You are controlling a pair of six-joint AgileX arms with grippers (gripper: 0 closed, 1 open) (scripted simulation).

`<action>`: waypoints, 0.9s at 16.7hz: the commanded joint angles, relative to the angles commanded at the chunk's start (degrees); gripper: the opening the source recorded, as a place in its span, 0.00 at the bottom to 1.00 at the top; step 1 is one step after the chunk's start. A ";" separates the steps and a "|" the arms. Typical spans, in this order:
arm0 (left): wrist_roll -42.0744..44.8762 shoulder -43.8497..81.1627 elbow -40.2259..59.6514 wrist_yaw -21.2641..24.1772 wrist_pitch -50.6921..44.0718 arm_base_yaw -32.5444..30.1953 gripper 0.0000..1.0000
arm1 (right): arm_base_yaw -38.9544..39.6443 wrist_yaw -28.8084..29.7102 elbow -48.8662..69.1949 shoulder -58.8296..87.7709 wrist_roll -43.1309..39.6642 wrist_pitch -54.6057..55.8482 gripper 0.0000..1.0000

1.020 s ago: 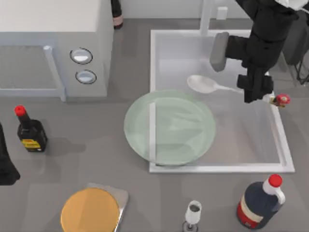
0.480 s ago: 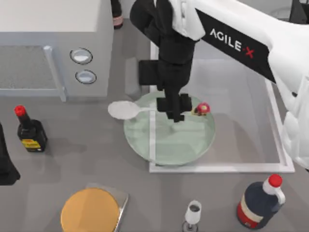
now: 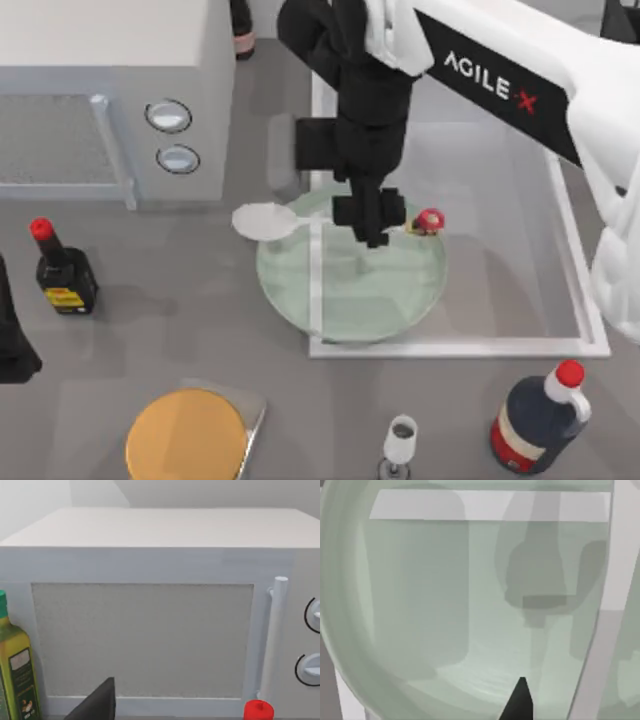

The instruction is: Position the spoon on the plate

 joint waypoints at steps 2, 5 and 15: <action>0.00 0.00 0.00 0.00 0.00 0.00 1.00 | -0.79 0.67 -0.50 -1.23 0.84 -0.85 0.00; 0.00 0.00 0.00 0.00 0.00 0.00 1.00 | -2.05 1.71 -1.58 -3.43 2.09 -1.93 0.00; 0.00 0.00 0.00 0.00 0.00 0.00 1.00 | -2.76 1.41 -4.92 -5.44 1.75 1.48 0.00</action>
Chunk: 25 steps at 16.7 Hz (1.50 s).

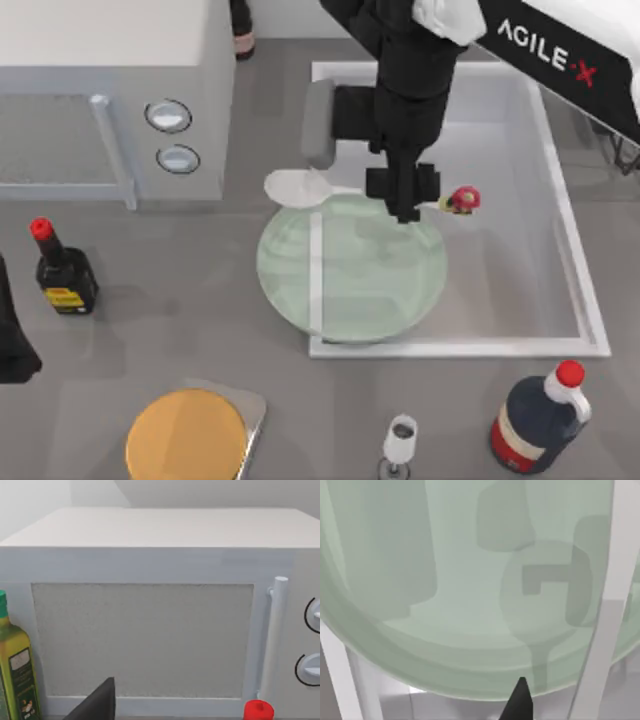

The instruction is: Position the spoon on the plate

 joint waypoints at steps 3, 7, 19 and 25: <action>0.00 0.00 0.00 0.00 0.00 0.00 1.00 | 1.13 -0.80 -1.12 1.01 -1.00 3.27 0.00; 0.00 0.00 0.00 0.00 0.00 0.00 1.00 | 2.85 -1.68 -2.56 3.78 -2.12 7.46 0.00; 0.00 0.00 0.00 0.00 0.00 0.00 1.00 | 3.91 -2.15 -4.96 6.71 -2.69 9.92 0.23; 0.00 0.00 0.00 0.00 0.00 0.00 1.00 | 3.91 -2.15 -4.96 6.71 -2.69 9.92 0.68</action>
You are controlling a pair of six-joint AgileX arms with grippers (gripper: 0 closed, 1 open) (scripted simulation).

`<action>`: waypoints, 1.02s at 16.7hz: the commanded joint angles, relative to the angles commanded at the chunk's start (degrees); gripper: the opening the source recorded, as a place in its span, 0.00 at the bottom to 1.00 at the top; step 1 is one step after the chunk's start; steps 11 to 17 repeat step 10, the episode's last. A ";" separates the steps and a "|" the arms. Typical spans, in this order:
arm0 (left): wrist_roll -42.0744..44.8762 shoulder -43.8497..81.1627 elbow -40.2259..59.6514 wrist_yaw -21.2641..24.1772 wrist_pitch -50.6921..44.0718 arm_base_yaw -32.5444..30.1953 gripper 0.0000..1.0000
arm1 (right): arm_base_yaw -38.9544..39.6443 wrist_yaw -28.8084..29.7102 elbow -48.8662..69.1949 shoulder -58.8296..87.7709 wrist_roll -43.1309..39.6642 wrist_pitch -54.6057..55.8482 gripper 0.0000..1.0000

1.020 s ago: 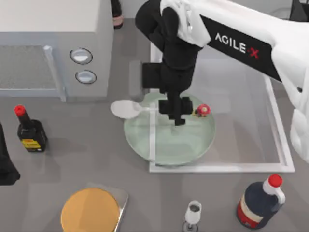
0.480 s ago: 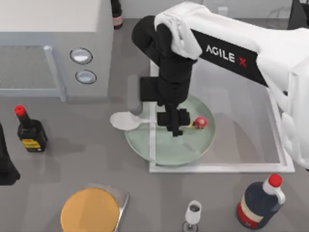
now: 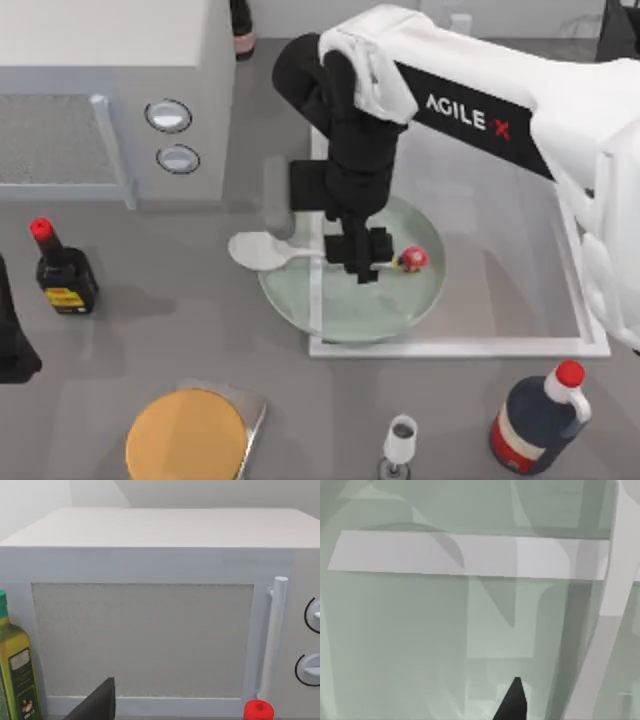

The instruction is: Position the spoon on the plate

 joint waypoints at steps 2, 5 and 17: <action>0.00 0.00 0.00 0.00 0.00 0.00 1.00 | 0.00 0.00 0.00 0.00 0.00 0.00 0.83; 0.00 0.00 0.00 0.00 0.00 0.00 1.00 | 0.00 0.00 0.00 0.00 0.00 0.00 1.00; 0.00 0.00 0.00 0.00 0.00 0.00 1.00 | 0.00 0.00 0.00 0.00 0.00 0.00 1.00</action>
